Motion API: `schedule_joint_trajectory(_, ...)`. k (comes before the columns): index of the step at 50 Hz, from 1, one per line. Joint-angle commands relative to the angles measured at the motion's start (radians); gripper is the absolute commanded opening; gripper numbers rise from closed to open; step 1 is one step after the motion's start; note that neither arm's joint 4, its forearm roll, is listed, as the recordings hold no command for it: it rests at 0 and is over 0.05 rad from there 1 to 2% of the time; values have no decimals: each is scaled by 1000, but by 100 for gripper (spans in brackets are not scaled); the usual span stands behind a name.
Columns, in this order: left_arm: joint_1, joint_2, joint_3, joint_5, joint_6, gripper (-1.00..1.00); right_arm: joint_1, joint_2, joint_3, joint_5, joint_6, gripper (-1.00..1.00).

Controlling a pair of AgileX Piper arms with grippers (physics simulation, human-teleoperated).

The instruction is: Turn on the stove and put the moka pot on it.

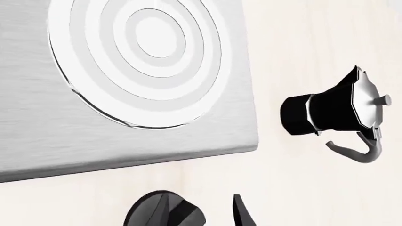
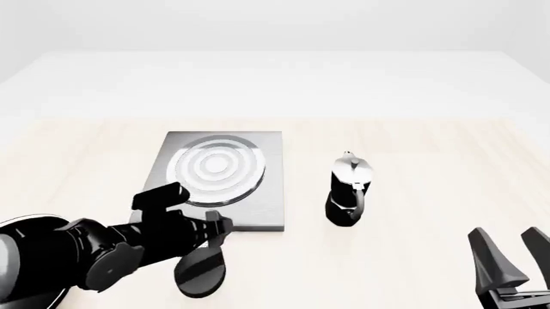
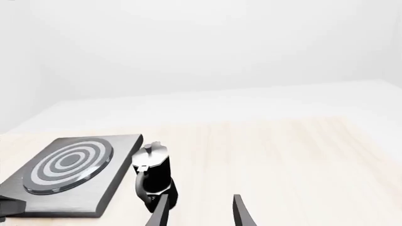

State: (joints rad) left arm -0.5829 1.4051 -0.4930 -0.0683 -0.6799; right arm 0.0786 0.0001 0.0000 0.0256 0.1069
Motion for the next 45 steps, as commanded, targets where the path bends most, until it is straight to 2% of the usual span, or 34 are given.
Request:
schedule_joint_trajectory(1, 30, -167, -35, 145, 80, 100, 9, 0, 0, -12, -7, 100)
schedule_joint_trajectory(8, 42, -277, -75, 235, 114, 100, 14, 0, 0, -25, -15, 100)
schedule_joint_trajectory(16, 86, -392, -110, 297, 186, 100, 24, 0, -1, -36, -23, 100)
schedule_joint_trajectory(19, 116, -441, -118, 312, 236, 100, 26, 0, 0, -40, -28, 100)
schedule_joint_trajectory(25, 139, -489, -98, 304, 265, 100, 30, 0, -6, -42, -37, 100)
schedule_joint_trajectory(31, 164, -562, -80, 291, 339, 100, 39, 0, -24, -30, -45, 100)
schedule_joint_trajectory(34, 210, -638, -72, 291, 412, 100, 42, 0, -38, -21, -47, 100)
schedule_joint_trajectory(39, 235, -691, -55, 287, 441, 100, 52, 0, -50, -16, -58, 100)
schedule_joint_trajectory(42, 270, -764, -42, 285, 499, 100, 60, 0, -57, -12, -61, 100)
schedule_joint_trajectory(45, 297, -805, -28, 283, 523, 100, 63, 0, -60, -10, -64, 100)
